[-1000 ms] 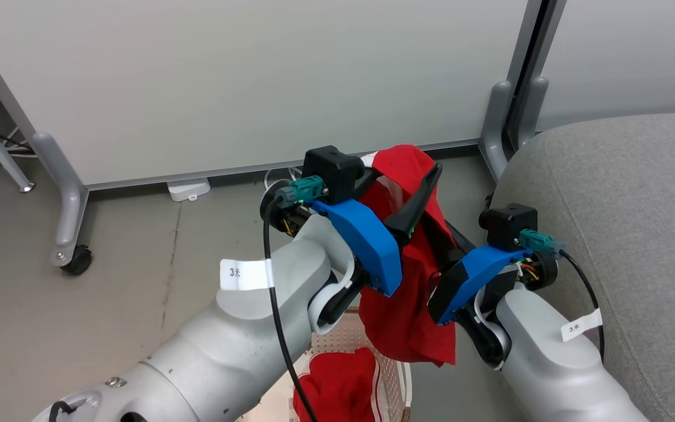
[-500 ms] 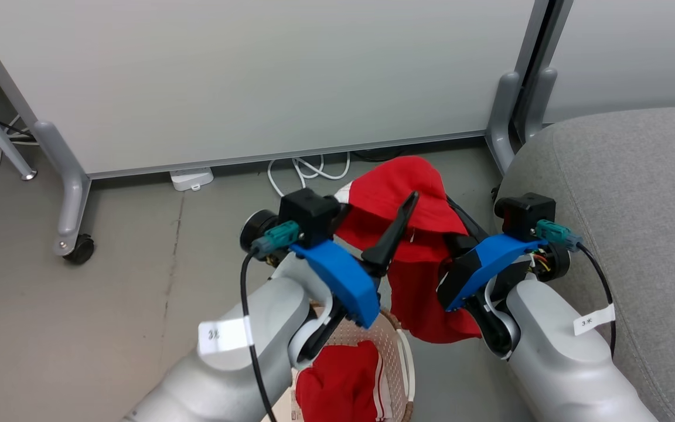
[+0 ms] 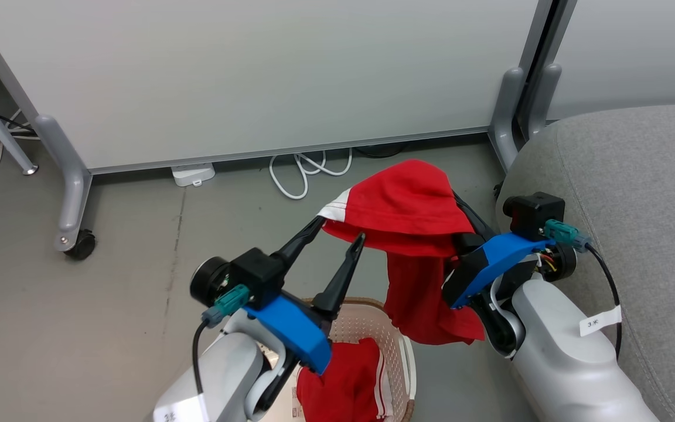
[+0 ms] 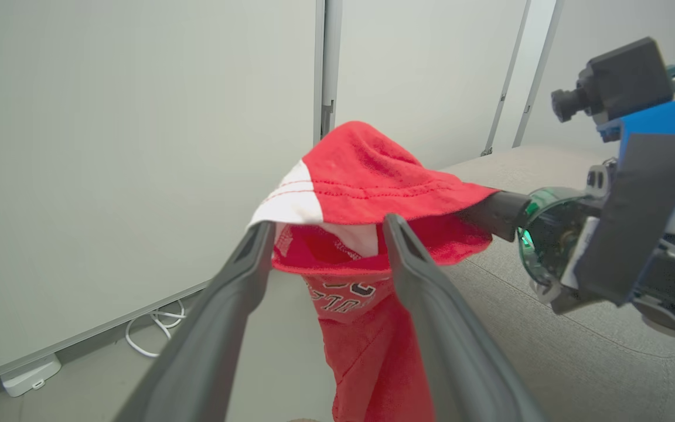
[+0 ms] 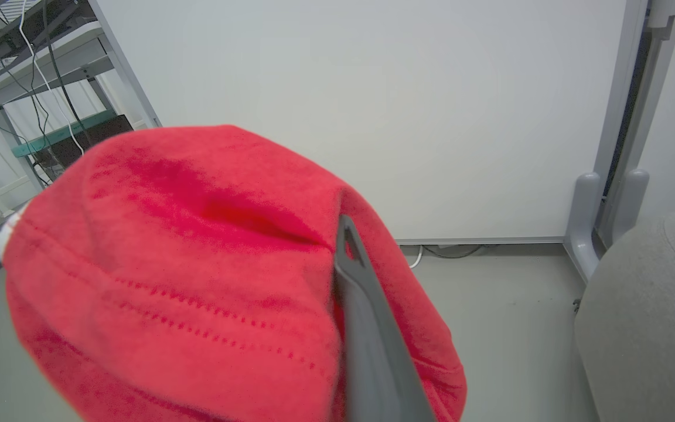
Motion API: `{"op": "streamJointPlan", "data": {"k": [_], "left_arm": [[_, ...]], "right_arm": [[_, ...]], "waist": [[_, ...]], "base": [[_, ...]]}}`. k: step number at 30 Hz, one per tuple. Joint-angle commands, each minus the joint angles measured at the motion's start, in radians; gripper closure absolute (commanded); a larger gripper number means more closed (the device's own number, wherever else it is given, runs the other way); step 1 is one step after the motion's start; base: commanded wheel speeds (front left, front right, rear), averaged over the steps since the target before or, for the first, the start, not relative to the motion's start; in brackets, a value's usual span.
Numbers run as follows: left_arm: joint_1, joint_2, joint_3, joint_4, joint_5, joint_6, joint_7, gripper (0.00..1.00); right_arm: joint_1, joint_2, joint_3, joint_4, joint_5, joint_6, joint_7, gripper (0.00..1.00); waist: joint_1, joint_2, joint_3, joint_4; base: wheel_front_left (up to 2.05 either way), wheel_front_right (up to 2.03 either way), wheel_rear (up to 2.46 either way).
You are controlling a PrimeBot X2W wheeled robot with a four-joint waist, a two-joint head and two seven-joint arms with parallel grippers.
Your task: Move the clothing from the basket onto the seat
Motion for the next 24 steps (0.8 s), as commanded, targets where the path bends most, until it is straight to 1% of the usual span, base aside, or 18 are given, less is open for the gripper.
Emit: {"op": "streamJointPlan", "data": {"k": [1,5,10,14,18,24], "left_arm": [[0.028,0.01,0.026,-0.018,0.023,-0.002,-0.003,0.0],[0.092,0.023,0.105,-0.065,0.075,-0.005,-0.003,0.0],[0.173,0.022,0.219,-0.119,0.131,-0.008,-0.003,0.0],[0.229,0.023,0.285,-0.139,0.17,-0.009,-0.003,0.0],[0.273,0.02,0.322,-0.14,0.188,-0.01,-0.003,0.0],[0.3,0.016,0.335,-0.145,0.186,-0.008,-0.003,0.0]], "right_arm": [[0.011,-0.003,-0.003,-0.006,-0.008,0.0,-0.006,1.0],[0.019,-0.003,-0.004,-0.007,-0.008,0.0,-0.006,1.0],[0.026,-0.003,-0.007,-0.007,-0.013,0.0,-0.006,1.0],[0.032,-0.003,-0.007,-0.008,-0.012,0.0,-0.006,1.0],[0.041,-0.003,-0.009,-0.006,-0.011,0.0,-0.006,1.0],[0.044,-0.003,-0.014,-0.003,-0.015,0.0,-0.006,1.0]], "waist": [[0.0,0.0,-0.001,-0.001],[0.0,0.0,-0.003,-0.003],[0.0,0.0,-0.006,-0.005],[0.0,0.0,-0.011,-0.008],[0.0,0.0,-0.017,-0.01],[0.0,0.0,-0.022,-0.012]], "base": [[0.0,0.0,0.0],[0.0,0.0,0.0],[0.0,0.0,0.0],[0.0,0.0,0.0],[0.0,0.0,0.0],[0.0,0.0,0.0]]}}
